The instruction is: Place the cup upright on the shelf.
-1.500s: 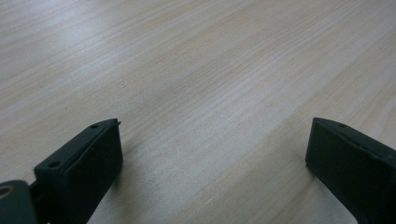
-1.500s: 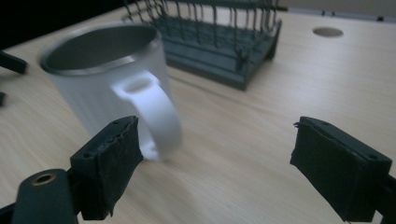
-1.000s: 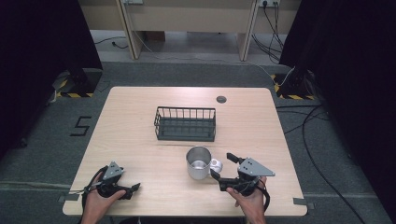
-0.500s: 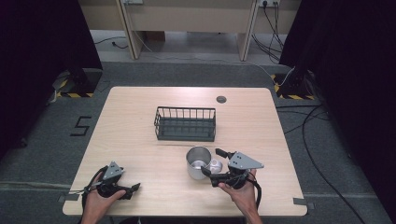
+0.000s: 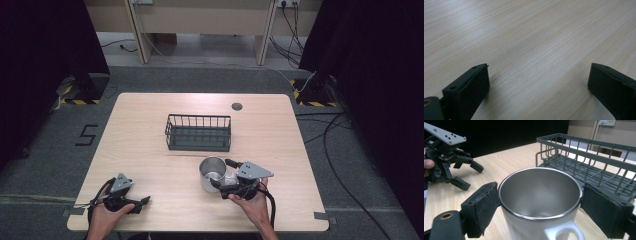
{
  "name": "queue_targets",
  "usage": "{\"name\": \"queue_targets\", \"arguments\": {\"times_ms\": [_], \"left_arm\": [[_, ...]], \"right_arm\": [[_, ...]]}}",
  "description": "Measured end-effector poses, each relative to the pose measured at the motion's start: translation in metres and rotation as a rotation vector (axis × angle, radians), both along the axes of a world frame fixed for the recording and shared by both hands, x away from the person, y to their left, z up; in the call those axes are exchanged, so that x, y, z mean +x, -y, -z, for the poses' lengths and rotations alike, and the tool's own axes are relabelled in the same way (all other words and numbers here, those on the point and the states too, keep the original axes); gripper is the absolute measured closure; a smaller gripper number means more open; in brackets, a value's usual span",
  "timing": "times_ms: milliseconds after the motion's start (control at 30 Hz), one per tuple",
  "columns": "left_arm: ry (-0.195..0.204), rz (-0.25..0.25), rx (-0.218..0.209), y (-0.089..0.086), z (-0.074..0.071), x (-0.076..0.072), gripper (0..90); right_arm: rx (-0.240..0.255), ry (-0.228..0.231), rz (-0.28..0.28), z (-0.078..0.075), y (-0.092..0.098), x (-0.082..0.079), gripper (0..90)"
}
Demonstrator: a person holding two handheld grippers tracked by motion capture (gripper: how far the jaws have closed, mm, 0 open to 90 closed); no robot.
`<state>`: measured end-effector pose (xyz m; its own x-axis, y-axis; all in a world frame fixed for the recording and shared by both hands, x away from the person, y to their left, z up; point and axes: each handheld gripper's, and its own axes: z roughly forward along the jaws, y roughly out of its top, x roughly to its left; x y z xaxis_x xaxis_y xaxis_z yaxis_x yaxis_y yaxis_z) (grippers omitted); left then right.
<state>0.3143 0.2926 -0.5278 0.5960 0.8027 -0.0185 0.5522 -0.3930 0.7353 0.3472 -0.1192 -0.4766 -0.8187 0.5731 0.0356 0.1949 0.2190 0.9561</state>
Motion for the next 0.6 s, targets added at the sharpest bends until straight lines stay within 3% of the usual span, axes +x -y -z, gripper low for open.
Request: {"name": "queue_targets", "arguments": {"times_ms": [600], "left_arm": [[0.000,0.000,0.000,0.000,0.000,0.000,3.1]], "right_arm": [[0.009,-0.015,0.017,0.009,-0.020,0.015,0.3]]}}
